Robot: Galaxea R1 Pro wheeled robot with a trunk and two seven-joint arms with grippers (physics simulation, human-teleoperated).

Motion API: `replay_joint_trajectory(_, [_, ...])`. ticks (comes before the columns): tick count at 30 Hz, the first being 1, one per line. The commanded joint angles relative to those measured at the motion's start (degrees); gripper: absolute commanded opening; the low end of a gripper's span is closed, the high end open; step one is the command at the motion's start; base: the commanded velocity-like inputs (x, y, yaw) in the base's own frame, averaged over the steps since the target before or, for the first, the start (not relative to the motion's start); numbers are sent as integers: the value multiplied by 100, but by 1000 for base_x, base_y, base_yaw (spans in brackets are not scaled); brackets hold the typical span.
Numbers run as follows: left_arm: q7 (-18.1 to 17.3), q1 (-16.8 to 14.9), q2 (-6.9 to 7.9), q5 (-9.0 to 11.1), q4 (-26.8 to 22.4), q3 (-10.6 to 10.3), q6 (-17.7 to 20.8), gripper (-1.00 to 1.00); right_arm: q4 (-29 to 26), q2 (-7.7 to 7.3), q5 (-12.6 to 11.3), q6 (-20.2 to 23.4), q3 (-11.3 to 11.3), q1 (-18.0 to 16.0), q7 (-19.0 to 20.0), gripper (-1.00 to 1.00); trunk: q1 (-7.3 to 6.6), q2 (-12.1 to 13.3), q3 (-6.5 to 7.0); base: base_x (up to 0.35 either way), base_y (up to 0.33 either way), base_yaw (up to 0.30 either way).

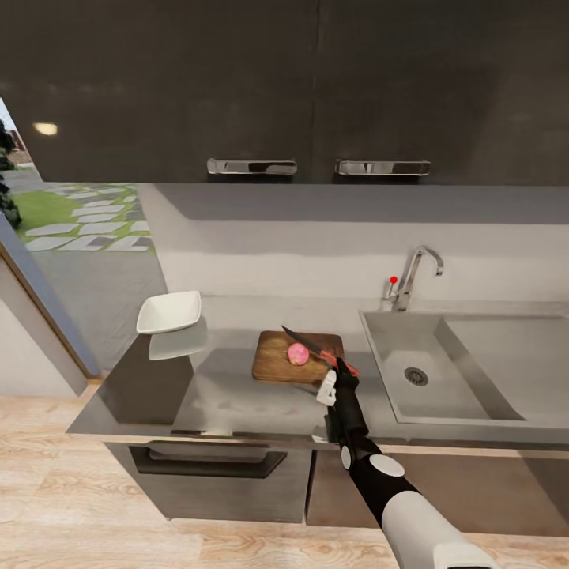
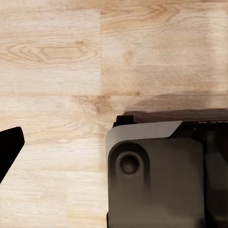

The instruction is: In the kitchen, take the Vidalia onion out of the sink, dice it on the chopping board with the paring knife, put the diced onion into the bowl on the countertop, then place both the paring knife and the chopping board into the sink.

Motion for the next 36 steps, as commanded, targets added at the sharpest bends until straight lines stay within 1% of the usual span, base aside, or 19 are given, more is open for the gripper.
replay_joint_trajectory(1, [27,-12,-3,9,27,-47,-40,100,8,4,23,-41,-27,-6,-11,-100,3,-12,-11,0,0,0])
replay_joint_trajectory(36, [27,-13,-1,9,27,-47,-38,100,16,4,44,-44,-27,-6,-11,-100,3,-12,-11,0,0,0])
